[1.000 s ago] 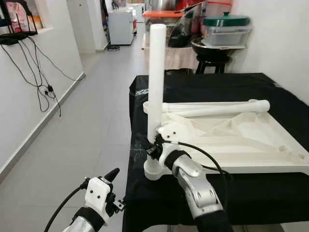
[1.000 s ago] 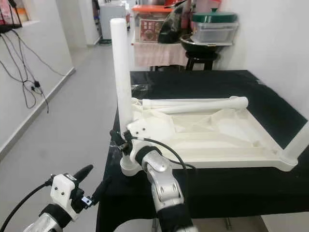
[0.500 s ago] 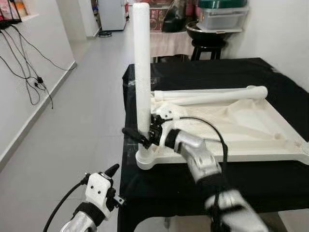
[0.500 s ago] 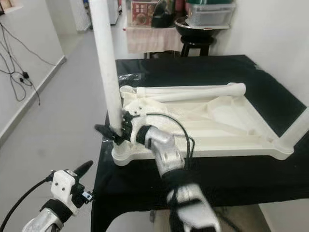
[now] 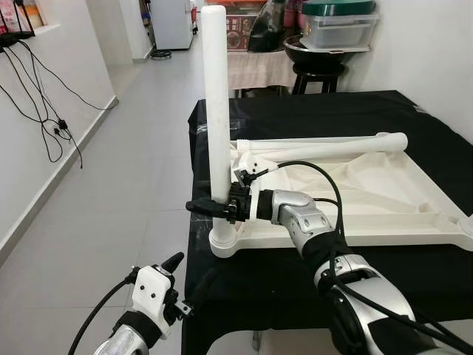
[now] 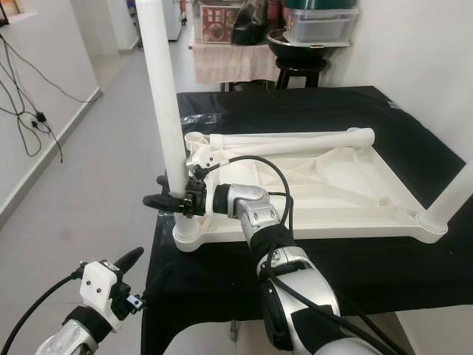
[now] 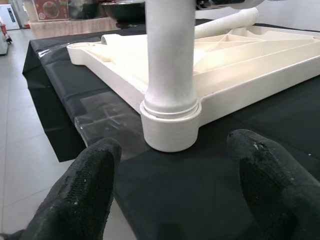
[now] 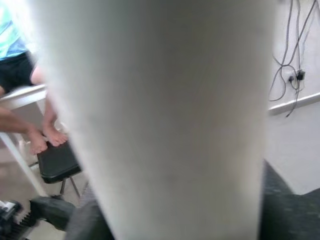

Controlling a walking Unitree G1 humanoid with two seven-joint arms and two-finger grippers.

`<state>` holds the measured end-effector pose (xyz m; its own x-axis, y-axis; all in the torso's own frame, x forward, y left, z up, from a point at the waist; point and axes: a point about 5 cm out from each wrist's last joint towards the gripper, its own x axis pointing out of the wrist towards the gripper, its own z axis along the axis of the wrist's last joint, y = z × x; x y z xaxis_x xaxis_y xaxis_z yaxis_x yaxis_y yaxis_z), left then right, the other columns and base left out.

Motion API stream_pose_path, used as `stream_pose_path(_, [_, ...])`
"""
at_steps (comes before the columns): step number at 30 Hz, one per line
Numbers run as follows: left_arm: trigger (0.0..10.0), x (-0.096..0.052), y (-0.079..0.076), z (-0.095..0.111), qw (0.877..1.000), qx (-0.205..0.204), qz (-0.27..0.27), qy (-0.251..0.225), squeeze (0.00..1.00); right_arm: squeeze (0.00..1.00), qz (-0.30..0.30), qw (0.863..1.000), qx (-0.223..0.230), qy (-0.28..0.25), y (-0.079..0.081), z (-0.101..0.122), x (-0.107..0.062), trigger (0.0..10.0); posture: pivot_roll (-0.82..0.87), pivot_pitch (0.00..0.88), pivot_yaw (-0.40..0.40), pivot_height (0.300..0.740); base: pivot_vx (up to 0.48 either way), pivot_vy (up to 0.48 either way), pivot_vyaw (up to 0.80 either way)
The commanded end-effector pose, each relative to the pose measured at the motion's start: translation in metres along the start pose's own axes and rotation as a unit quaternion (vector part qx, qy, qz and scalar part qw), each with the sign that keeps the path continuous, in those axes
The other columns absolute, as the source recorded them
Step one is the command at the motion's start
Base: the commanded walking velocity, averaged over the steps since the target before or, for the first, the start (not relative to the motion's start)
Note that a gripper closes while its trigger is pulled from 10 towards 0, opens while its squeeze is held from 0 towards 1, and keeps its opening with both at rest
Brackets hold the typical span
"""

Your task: Building children table

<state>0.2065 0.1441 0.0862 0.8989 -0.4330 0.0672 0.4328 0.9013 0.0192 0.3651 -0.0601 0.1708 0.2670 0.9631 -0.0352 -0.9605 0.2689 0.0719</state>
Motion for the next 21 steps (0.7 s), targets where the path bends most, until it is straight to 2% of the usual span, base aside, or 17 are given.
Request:
stream_pose_path(1, [10.0, -0.002, -0.001, -0.005, 1.000, -0.003, -0.001, 0.014, 0.00, 0.00, 0.027, 1.000, 0.007, -0.007, 0.004, -0.001, 0.004, 0.0, 0.04, 0.000, 0.004, 0.740, 0.000, 0.000, 0.00])
stream_pose_path(7, [10.0, -0.003, -0.002, -0.005, 1.000, -0.005, -0.004, 0.015, 0.00, 0.00, 0.016, 1.000, -0.003, -0.010, 0.002, -0.011, -0.009, 0.0, 0.04, 0.000, 0.006, 0.740, 0.000, 0.000, 0.00])
stream_pose_path(9, [10.0, -0.004, -0.003, -0.004, 1.000, -0.005, -0.004, 0.015, 0.00, 0.00, -0.018, 0.999, -0.031, 0.005, -0.001, -0.017, -0.014, 0.0, 0.04, 0.000, 0.001, 0.740, 0.000, 0.000, 0.00])
stream_pose_path(14, [10.0, -0.005, -0.003, -0.004, 1.000, -0.005, -0.003, 0.015, 0.00, 0.00, -0.046, 0.998, -0.037, 0.012, -0.001, -0.023, -0.018, 0.0, 0.04, 0.000, -0.007, 0.740, 0.000, 0.000, 0.00])
stream_pose_path(15, [10.0, -0.007, -0.001, -0.003, 1.000, -0.005, -0.001, 0.015, 0.00, 0.00, -0.190, 0.982, 0.000, 0.014, 0.014, -0.051, -0.010, 0.0, 0.02, 0.000, 0.003, 0.740, 0.000, 0.000, 0.00])
stream_pose_path(16, [10.0, -0.007, -0.001, -0.003, 1.000, -0.005, -0.001, 0.015, 0.00, 0.00, -0.190, 0.982, 0.000, 0.014, 0.014, -0.051, -0.010, 0.0, 0.02, 0.000, 0.003, 0.740, 0.000, 0.000, 0.00])
stream_pose_path(17, [10.0, -0.009, 0.001, -0.003, 1.000, -0.004, 0.000, 0.016, 0.00, 0.00, -0.359, 0.932, 0.035, 0.021, 0.049, -0.075, -0.008, 0.0, 0.00, 0.000, 0.009, 0.740, 0.000, 0.000, 0.00])
stream_pose_path(18, [10.0, -0.009, 0.001, -0.003, 1.000, -0.004, 0.000, 0.016, 0.00, 0.00, -0.359, 0.932, 0.035, 0.021, 0.049, -0.075, -0.008, 0.0, 0.00, 0.000, 0.009, 0.740, 0.000, 0.000, 0.00])
stream_pose_path(19, [10.0, -0.009, 0.001, -0.003, 1.000, -0.003, -0.002, 0.017, 0.00, 0.00, -0.388, 0.921, 0.036, 0.023, 0.053, -0.077, -0.009, 0.0, -0.01, 0.000, 0.018, 0.740, 0.000, 0.000, 0.00])
stream_pose_path(21, [10.0, -0.008, 0.001, -0.003, 1.000, -0.003, -0.004, 0.018, 0.00, 0.00, -0.385, 0.923, 0.022, 0.023, 0.049, -0.074, -0.008, 0.0, 0.00, 0.000, 0.020, 0.740, 0.000, 0.000, 0.00])
